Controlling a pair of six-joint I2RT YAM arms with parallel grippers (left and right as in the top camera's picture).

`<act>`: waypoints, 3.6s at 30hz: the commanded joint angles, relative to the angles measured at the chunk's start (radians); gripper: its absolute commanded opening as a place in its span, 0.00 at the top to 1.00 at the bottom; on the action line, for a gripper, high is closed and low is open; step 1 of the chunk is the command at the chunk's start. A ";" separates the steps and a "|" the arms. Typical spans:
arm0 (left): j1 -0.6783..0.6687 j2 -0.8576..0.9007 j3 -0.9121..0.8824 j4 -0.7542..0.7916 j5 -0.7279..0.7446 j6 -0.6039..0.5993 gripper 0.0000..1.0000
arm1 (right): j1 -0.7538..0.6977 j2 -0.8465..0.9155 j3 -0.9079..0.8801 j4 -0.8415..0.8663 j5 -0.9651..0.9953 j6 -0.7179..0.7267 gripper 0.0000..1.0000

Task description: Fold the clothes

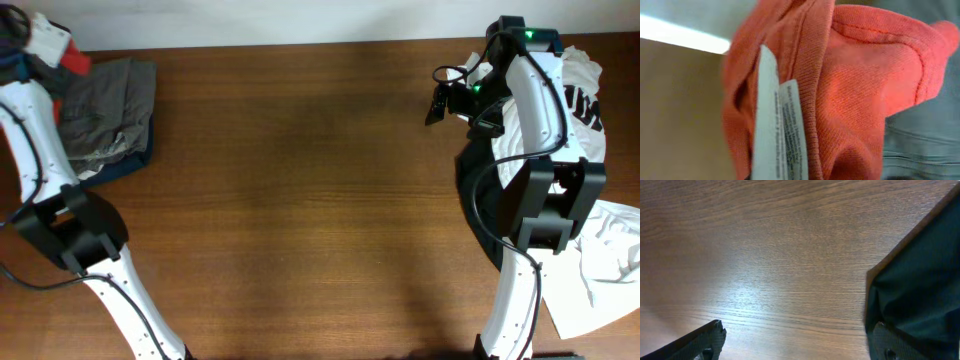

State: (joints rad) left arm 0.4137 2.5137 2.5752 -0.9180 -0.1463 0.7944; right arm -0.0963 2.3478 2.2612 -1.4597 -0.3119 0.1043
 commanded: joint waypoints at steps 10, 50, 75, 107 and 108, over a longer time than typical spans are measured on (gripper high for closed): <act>-0.141 -0.004 -0.269 0.027 0.126 -0.050 0.82 | 0.006 -0.053 0.021 0.002 0.009 0.000 0.01; 0.027 -0.074 -0.083 0.217 0.238 -0.680 0.01 | 0.006 -0.053 0.021 0.032 0.009 0.000 0.01; 0.052 -0.074 -0.901 1.017 0.166 -0.640 0.01 | 0.006 -0.052 0.021 0.031 0.009 0.000 0.01; -0.032 -0.820 -0.747 0.357 0.683 -0.625 0.01 | -0.012 -0.082 0.842 -0.239 0.166 -0.087 0.01; -0.046 -0.825 -0.747 0.342 0.728 -0.625 0.01 | -0.011 -0.108 0.854 -0.238 0.153 -0.072 0.01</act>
State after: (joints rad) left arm 0.4126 1.7065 1.8271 -0.5377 0.3386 0.1635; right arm -0.1032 2.3211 3.0226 -1.6871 -0.1913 0.0212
